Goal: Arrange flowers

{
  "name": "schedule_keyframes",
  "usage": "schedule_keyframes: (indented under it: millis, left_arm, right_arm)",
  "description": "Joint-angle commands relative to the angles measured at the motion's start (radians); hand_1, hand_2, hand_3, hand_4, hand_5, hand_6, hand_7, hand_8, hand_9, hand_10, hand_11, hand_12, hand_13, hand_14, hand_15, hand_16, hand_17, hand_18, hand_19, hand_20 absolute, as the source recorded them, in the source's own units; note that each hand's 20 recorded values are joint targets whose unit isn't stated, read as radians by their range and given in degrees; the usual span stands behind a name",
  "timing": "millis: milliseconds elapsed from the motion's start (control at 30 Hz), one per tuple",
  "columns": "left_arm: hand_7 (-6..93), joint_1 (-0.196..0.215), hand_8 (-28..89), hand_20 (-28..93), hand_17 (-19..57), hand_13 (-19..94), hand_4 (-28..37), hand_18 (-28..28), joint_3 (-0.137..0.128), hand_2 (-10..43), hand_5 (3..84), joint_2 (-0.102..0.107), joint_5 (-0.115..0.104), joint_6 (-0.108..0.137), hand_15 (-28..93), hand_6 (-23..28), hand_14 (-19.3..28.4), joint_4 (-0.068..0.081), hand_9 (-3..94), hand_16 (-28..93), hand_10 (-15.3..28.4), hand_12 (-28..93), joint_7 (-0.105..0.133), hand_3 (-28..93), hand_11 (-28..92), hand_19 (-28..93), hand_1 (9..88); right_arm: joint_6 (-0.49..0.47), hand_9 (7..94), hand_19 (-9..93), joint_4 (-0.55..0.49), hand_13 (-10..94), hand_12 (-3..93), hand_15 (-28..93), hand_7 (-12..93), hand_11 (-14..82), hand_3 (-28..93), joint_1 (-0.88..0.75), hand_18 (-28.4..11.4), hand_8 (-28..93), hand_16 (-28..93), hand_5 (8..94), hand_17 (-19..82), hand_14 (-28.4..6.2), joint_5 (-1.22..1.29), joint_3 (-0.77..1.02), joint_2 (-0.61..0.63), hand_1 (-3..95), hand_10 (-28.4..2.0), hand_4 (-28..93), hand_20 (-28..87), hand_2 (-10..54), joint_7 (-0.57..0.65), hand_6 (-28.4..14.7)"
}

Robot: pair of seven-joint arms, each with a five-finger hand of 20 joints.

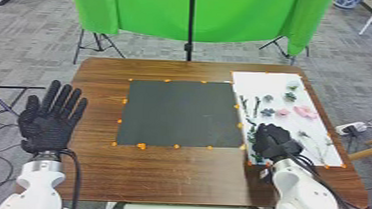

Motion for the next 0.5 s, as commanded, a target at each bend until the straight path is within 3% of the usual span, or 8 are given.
schedule_keyframes:
  millis: [33,167,333,500]
  left_arm:
    - [8.9,0.023,-10,9,-7.9,29,-28.3,13.6,-0.013,15.9,45.0,-0.013,-0.012,0.001,27,8.5,15.0,0.002,39.5,-6,14.6,7,0.000,76,16,32,26.7]
    - [8.8,0.035,-10,9,-7.9,29,-28.3,13.6,-0.020,15.9,45.0,-0.007,-0.018,0.007,27,8.6,15.1,0.000,39.4,-6,14.7,7,0.007,76,16,32,26.7]
    - [8.5,0.067,-10,9,-7.9,29,-28.3,13.6,-0.044,16.0,44.8,0.000,-0.016,0.021,27,8.7,15.0,-0.012,39.2,-7,14.7,7,0.016,76,16,32,26.8]
    - [8.4,0.075,-10,9,-7.9,28,-28.3,13.6,-0.052,16.1,44.9,0.011,-0.010,0.033,27,8.8,14.9,-0.013,39.2,-7,14.7,7,0.017,76,16,32,26.8]
  right_arm:
    - [0.173,86.7,86,-0.092,74,50.1,61,36,27.4,79,-0.005,-25.5,9,39,83.2,35,-11.0,0.298,0.032,-0.009,57.3,-11.3,-28,35,-9.5,0.105,-1.9]
    - [0.239,87.2,86,-0.117,75,50.2,61,35,27.4,81,0.040,-25.9,9,39,83.8,36,-11.4,0.332,-0.001,0.000,56.7,-11.0,-27,35,-9.5,0.101,-2.1]
    - [0.235,87.6,87,-0.099,75,50.6,62,34,27.5,81,0.148,-26.0,10,39,84.1,36,-11.6,0.346,-0.089,-0.021,55.6,-10.9,-26,35,-9.5,0.079,-2.2]
    - [0.200,87.4,87,-0.022,75,50.9,62,34,27.8,82,0.305,-26.4,12,39,84.0,36,-11.7,0.343,-0.223,-0.094,54.7,-10.8,-26,35,-9.5,0.105,-1.9]
